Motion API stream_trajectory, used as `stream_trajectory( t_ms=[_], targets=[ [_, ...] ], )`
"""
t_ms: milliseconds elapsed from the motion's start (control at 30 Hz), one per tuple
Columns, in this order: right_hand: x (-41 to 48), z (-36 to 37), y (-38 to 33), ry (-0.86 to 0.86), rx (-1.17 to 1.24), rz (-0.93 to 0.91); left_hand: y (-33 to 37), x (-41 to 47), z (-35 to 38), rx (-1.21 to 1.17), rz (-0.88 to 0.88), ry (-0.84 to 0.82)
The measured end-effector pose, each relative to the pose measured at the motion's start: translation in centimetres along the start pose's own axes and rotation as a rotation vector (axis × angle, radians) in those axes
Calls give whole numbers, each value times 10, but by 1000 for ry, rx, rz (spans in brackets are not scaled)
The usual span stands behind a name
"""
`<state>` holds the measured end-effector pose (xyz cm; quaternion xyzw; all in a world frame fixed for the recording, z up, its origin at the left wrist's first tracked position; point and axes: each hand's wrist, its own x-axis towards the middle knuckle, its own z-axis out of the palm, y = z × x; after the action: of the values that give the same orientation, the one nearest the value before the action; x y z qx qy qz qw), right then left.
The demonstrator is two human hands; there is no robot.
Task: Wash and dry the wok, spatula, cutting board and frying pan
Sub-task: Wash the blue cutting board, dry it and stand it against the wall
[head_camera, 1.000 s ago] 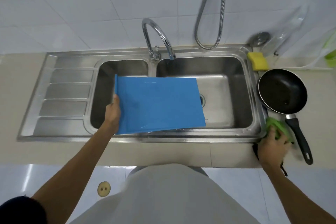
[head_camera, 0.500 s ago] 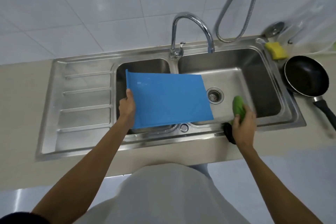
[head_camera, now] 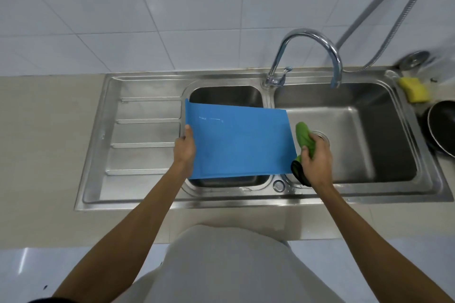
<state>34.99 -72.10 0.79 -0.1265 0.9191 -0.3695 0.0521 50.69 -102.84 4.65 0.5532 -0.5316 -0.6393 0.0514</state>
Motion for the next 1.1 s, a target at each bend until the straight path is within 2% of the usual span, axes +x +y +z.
stream_trajectory(
  t_ms=[100, 267, 367, 433, 533, 700, 767, 900, 967, 1100],
  targets=[
    [12, 15, -6, -52, 15, 4, 4, 6, -11, -2, 12, -37],
    [24, 52, -5, -200, -34, -77, 2, 11, -24, -2, -3, -189],
    [27, 71, -2, -130, -78, -48, -2, 7, -20, -19, 47, -179],
    [31, 79, 1, -106, -26, -6, -5, 6, -15, -45, 54, -183],
    [41, 83, 2, -124, 74, 52, -2, 6, -6, -68, 45, -191],
    [43, 90, -21, -114, 80, 182, 6, 3, 13, -171, -28, -210],
    [24, 97, -50, -122, 147, 105, 7, -2, 19, -223, -54, -252],
    [-36, 126, -135, -275, 322, -271, 11, -14, 38, -193, 53, -283],
    [-54, 134, -164, -309, 376, -302, 13, -16, 41, -178, 92, -284],
    [-53, 131, -166, -265, 414, -294, 15, -13, 39, -165, 136, -299]
  ],
)
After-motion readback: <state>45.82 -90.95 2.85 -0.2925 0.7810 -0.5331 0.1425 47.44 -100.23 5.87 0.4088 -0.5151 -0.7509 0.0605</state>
